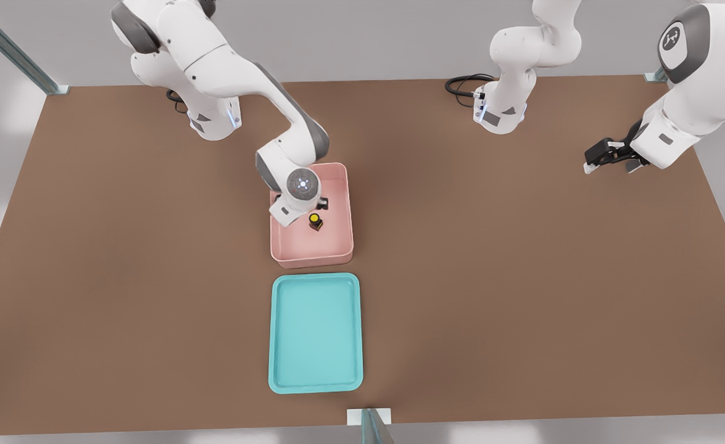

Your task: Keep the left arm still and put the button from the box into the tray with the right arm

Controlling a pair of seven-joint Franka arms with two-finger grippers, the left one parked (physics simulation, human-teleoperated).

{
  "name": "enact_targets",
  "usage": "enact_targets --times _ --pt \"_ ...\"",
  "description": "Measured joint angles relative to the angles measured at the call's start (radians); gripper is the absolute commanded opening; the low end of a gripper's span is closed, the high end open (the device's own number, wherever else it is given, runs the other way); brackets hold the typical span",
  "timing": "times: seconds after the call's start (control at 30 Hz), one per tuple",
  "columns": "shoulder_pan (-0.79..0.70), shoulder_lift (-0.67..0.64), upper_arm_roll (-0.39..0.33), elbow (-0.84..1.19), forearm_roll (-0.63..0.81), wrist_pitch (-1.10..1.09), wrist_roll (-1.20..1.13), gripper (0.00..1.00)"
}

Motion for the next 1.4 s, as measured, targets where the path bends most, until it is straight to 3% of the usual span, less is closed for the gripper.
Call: enact_targets --times 0.3,0.73,0.77,0.83,0.87,1.2,1.4 --pt "0.028 0.05 0.003 -0.099 -0.045 0.332 0.292 1.0" --pt "0.025 0.092 0.003 -0.113 -0.1 0.435 0.541 1.0" --pt "0.026 0.09 0.003 -0.114 -0.1 0.436 0.554 0.95" --pt "0.025 0.088 0.003 -0.117 -0.101 0.438 0.577 0.66" --pt "0.024 0.088 0.003 -0.118 -0.101 0.439 0.588 0.62" --pt "0.031 0.094 0.007 -0.129 -0.152 0.441 0.666 0.48" --pt "-0.033 0.048 0.044 -0.127 -0.175 0.428 0.679 0.48"
